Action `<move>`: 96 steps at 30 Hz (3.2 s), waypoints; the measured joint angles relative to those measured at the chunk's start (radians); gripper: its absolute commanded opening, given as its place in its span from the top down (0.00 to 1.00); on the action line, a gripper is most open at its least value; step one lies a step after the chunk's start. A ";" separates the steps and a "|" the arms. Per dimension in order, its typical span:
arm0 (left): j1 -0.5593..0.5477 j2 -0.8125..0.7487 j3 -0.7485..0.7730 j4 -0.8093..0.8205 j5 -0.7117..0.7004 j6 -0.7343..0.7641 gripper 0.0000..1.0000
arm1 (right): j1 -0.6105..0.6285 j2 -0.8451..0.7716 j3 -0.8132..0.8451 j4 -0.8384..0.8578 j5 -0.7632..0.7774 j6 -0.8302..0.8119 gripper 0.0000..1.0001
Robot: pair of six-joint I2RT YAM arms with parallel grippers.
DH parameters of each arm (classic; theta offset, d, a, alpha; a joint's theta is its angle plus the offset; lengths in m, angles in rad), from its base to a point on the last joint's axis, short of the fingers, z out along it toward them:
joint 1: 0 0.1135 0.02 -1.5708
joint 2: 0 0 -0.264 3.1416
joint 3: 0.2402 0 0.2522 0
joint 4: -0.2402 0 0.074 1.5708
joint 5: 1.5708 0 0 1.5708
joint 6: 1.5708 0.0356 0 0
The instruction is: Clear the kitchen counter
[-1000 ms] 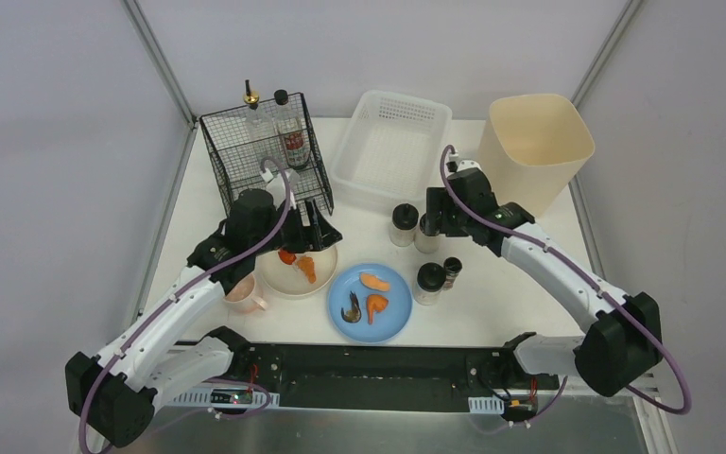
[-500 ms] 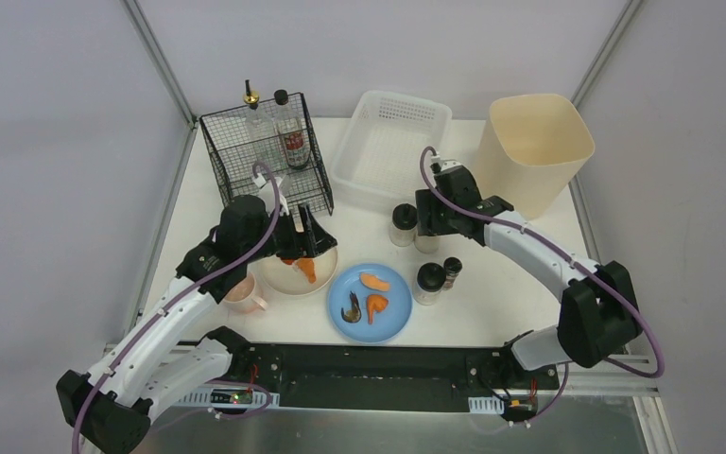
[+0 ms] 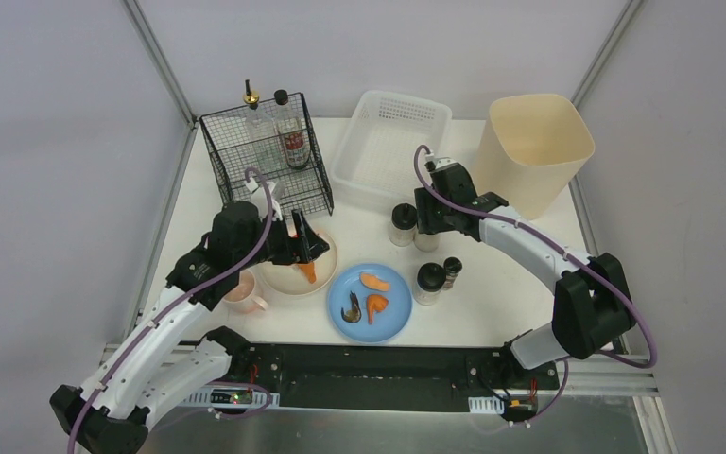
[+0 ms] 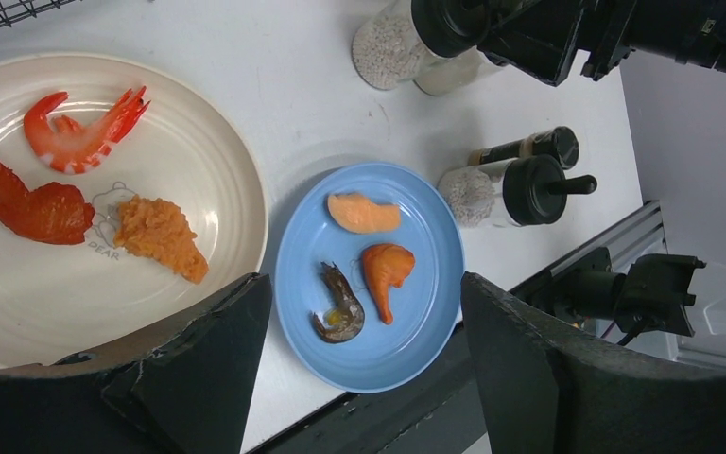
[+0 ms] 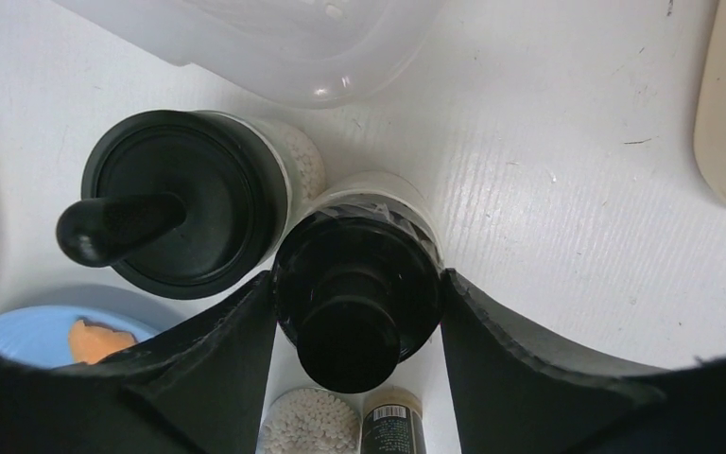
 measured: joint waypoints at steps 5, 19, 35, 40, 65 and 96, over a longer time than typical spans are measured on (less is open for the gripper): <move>0.000 -0.016 0.015 -0.030 -0.004 0.010 0.25 | 0.000 -0.016 0.000 -0.023 0.024 -0.014 0.86; 0.000 -0.069 0.111 -0.118 -0.101 0.056 0.26 | 0.066 -0.110 0.294 -0.225 0.158 -0.069 0.90; 0.000 -0.230 0.204 -0.238 -0.234 0.095 0.31 | 0.236 0.119 0.723 -0.219 0.075 -0.072 0.87; 0.000 -0.259 0.204 -0.277 -0.238 0.115 0.30 | 0.264 0.265 0.858 -0.192 0.038 -0.060 0.88; 0.000 -0.457 0.130 -0.324 -0.243 0.205 0.29 | 0.304 0.735 1.315 -0.016 -0.050 -0.027 0.87; 0.000 -0.542 0.092 -0.327 -0.310 0.272 0.29 | 0.284 0.939 1.362 0.086 0.012 0.023 0.79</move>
